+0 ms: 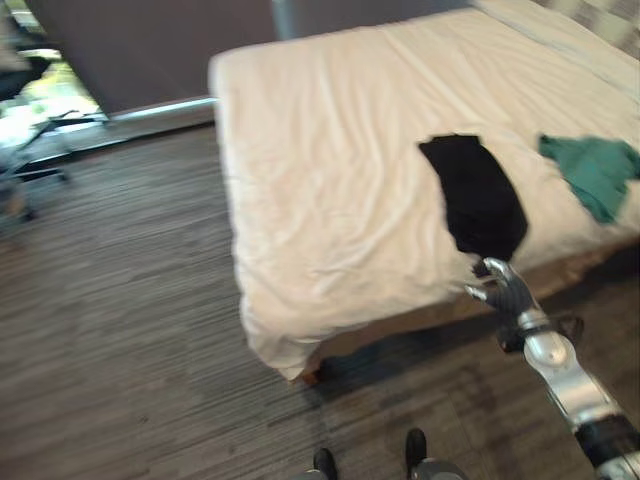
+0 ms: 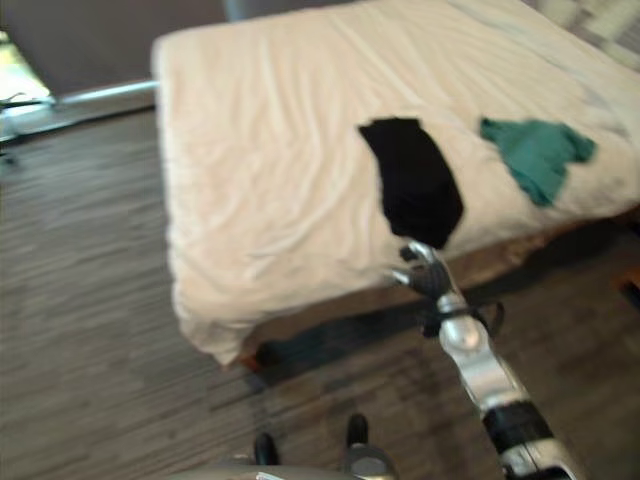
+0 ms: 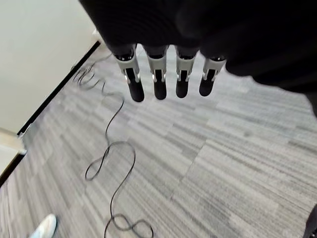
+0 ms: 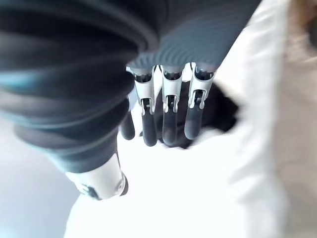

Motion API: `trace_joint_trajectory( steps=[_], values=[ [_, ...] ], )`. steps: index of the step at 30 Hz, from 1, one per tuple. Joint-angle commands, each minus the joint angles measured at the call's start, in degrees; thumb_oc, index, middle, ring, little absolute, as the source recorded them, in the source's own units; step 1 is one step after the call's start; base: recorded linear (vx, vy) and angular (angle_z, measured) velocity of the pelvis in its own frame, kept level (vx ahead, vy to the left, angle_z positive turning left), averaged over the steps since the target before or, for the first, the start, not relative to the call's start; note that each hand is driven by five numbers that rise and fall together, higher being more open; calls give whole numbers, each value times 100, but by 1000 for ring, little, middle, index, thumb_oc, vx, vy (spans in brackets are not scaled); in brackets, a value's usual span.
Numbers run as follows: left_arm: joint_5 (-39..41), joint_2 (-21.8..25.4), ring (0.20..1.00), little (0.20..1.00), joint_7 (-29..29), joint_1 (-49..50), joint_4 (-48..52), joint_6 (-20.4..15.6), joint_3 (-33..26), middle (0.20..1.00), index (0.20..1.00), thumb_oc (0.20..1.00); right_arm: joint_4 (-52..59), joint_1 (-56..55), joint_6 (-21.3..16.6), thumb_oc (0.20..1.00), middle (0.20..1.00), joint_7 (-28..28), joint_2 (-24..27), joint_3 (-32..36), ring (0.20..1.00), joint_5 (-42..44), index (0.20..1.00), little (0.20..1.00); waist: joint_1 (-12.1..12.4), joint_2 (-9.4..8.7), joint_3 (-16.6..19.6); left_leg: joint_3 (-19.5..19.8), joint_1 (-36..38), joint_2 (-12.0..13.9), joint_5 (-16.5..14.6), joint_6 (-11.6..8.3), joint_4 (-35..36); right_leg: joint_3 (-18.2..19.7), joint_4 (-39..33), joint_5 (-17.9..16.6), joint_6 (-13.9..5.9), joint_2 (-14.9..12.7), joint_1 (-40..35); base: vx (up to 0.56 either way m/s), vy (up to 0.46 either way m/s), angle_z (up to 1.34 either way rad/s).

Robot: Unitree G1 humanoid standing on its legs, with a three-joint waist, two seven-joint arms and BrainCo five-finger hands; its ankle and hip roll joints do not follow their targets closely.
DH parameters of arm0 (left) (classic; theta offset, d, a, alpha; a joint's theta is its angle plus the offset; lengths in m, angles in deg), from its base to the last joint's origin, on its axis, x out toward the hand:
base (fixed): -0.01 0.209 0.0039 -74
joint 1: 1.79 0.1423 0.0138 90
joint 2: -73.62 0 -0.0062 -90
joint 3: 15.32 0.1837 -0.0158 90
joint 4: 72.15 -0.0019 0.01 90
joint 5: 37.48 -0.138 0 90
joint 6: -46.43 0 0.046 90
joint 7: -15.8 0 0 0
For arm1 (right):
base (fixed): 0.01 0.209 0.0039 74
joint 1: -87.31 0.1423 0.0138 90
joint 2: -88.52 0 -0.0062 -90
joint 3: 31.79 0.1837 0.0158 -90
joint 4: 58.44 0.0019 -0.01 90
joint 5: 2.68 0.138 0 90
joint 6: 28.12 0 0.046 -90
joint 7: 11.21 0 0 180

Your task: Tidy up the quilt and then pick up the clothes from the bed and put them into the laundry hamper.

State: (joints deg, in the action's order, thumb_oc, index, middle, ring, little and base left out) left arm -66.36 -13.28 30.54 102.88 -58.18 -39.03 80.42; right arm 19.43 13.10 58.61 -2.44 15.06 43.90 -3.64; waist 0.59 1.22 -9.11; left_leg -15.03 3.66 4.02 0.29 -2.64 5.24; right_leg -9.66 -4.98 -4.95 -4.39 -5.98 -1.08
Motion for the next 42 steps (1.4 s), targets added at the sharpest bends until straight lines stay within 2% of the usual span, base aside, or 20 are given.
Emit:
trace_joint_trajectory(
  steps=[1, 3, 4, 5, 6, 7, 9, 13, 16, 20, 22, 23, 26, 29, 31, 32, 33, 37, 38, 42],
  values=[
    [205, 178, 1000, 1000, 66, -837, -37, -73, 314, 1000, 1000, 1000, -220, 1036, -376, 200, 200, 8, -254, -332, 200, 339, 200, 200, 165, -342, -303, 17, 132, 232, -191, -363, -24, 101, 137, 313, -699, -515, 65, -163, -32, 57],
    [301, 70, 1000, 1000, 139, -1032, 224, -164, 709, 1000, 1000, 1000, -571, 2018, -332, 200, 200, 80, -467, -789, 200, 495, 200, 200, 364, -336, -473, 150, -122, 225, -93, -363, -24, 18, 151, 278, -682, -527, 215, -220, -29, 53],
    [360, 35, 1000, 1000, 249, -1378, 553, -273, 1244, 1000, 1000, 1000, -1351, 3118, -276, 200, 200, 219, -501, -1150, 200, 610, 200, 200, 553, -300, -697, 329, -424, 220, 49, -388, -24, -86, 162, 232, -664, -530, 413, -224, -35, 38],
    [362, 31, 1000, 1000, 250, -1389, 550, -273, 1242, 1000, 1000, 1000, -1370, 3139, -285, 200, 200, 220, -500, -1157, 200, 615, 200, 200, 546, -297, -696, 335, -438, 220, 53, -388, -24, -91, 163, 230, -663, -530, 423, -248, -39, 62],
    [418, 45, 1000, 1000, 399, -1710, 887, -415, 1704, 1000, 1000, 1000, -2194, 3852, -204, 200, 200, 308, -657, -1329, 200, 841, 200, 200, 716, -225, -856, 470, -695, 214, 174, -437, -24, -219, 141, 176, -653, -550, 566, -86, -13, 73],
    [420, 43, 1000, 1000, 399, -1723, 884, -415, 1703, 1000, 1000, 1000, -2217, 3875, -216, 200, 200, 307, -657, -1333, 200, 848, 200, 200, 709, -222, -859, 477, -706, 215, 178, -438, -24, -226, 143, 175, -652, -550, 574, -168, -35, 78],
    [473, 27, 1000, 1000, 477, -2148, 1458, -606, 2339, 1000, 1000, 1000, -3172, 4395, -155, 200, 200, 426, -901, -1339, 200, 1273, 200, 200, 891, -68, -1053, 654, -1063, 194, 320, -510, -24, -440, 102, 116, -674, -581, 753, -137, -35, 38],
    [511, -9, 1000, 1000, 508, -2491, 1940, -715, 2780, 1000, 1000, 1000, -3815, 4424, -115, 200, 200, 478, -1229, -1238, 200, 1607, 200, 200, 996, 96, -1183, 777, -1390, 184, 421, -568, -24, -631, 43, 70, -691, -608, 904, -75, -16, 39],
    [359, -110, 1000, 1000, 577, -2691, 2020, -678, 2971, 1000, 1000, 1000, -4256, 3729, 28, 200, 200, 249, -2019, -1362, 200, 1580, 200, 200, 1006, 209, -1278, 794, -1549, 169, 463, -586, -24, -689, 25, 53, -698, -647, 1001, -41, 21, 20],
    [125, -176, 1000, 1000, 585, -2626, 1692, -595, 2942, 1000, 1000, 1000, -4269, 2915, 163, 200, 200, -158, -2608, -1940, 200, 1056, 200, 200, 918, 174, -1246, 767, -1518, 152, 428, -581, -24, -671, 33, 64, -680, -663, 980, 4, 20, 3],
    [-44, -168, 1000, 1000, 529, -2532, 1462, -565, 2847, 1000, 1000, 1000, -3916, 2084, 145, 200, 200, -767, -2806, -2514, 200, 911, 200, 200, 834, 101, -1188, 724, -1422, 143, 385, -563, -24, -617, 42, 84, -675, -682, 908, 36, 29, -7],
    [-46, -173, 1000, 1000, 530, -2521, 1461, -566, 2845, 1000, 1000, 1000, -3905, 2069, 148, 200, 200, -767, -2800, -2523, 200, 912, 200, 200, 829, 103, -1180, 724, -1421, 141, 384, -563, -24, -617, 42, 85, -676, -684, 906, 57, 34, -1],
    [-224, -81, 1000, 1000, 334, -2333, 1157, -488, 2563, 1000, 1000, 1000, -2221, 1232, -81, 200, 200, -1549, -2353, -2857, 200, 1862, 200, 200, 627, -65, -1012, 622, -1162, 133, 237, -519, -24, -517, 75, 133, -696, -722, 771, 100, 38, -2],
    [-255, -40, 1000, 1000, 304, -2270, 1119, -411, 2418, 1000, 1000, 1000, -1354, 1251, -248, 200, 200, -1439, -2000, -2686, 200, 2130, 200, 200, 516, -117, -982, 530, -1036, 144, 176, -502, -24, -427, 118, 160, -705, -714, 754, 38, 26, -31],
    [-189, -54, 1000, 1000, 347, -2272, 1207, -414, 2274, 1000, 1000, 1000, -333, 1521, -596, 200, 200, -1071, -1590, -2102, 200, 2302, 200, 200, 359, -164, -996, 371, -897, 177, 101, -475, -24, -257, 188, 195, -712, -670, 804, 36, 32, -41],
    [-189, -55, 1000, 1000, 346, -2276, 1207, -414, 2275, 1000, 1000, 1000, -330, 1523, -593, 200, 200, -1071, -1587, -2100, 200, 2303, 200, 200, 361, -166, -988, 370, -916, 175, 113, -473, -24, -253, 186, 182, -710, -672, 823, 11, 12, -64],
    [-90, -91, 1000, 1000, 363, -2299, 1386, -440, 2251, 1000, 1000, 1000, -219, 1816, -747, 200, 200, -551, -1391, -1630, 200, 2109, 200, 200, 309, -133, -1031, 299, -866, 180, 79, -448, -24, -150, 243, 213, -702, -654, 894, 9, 26, -53],
    [59, -130, 1000, 1000, 414, -2340, 1677, -493, 2299, 1000, 1000, 1000, -597, 2279, -769, 200, 200, 117, -1189, -1038, 200, 1897, 200, 200, 281, -27, -1096, 222, -857, 160, 88, -397, -24, -54, 356, 250, -680, -663, 1039, 4, 39, -27],
    [234, -165, 1000, 1000, 464, -2494, 1849, -524, 2413, 1000, 1000, 1000, -1338, 2662, -717, 200, 200, 712, -1153, -613, 200, 1829, 200, 200, 269, 72, -1190, 175, -878, 122, 107, -356, -24, 29, 471, 295, -667, -684, 1157, -19, 46, -11],
    [303, -120, 1000, 1000, 479, -2715, 2139, -591, 2625, 1000, 1000, 1000, -2591, 3025, -341, 200, 200, 1086, -926, -229, 200, 1517, 200, 200, 261, 156, -1272, 138, -1037, 82, 98, -312, -130, 74, 645, 358, -663, -738, 1325, -23, 40, -4]
  ],
)
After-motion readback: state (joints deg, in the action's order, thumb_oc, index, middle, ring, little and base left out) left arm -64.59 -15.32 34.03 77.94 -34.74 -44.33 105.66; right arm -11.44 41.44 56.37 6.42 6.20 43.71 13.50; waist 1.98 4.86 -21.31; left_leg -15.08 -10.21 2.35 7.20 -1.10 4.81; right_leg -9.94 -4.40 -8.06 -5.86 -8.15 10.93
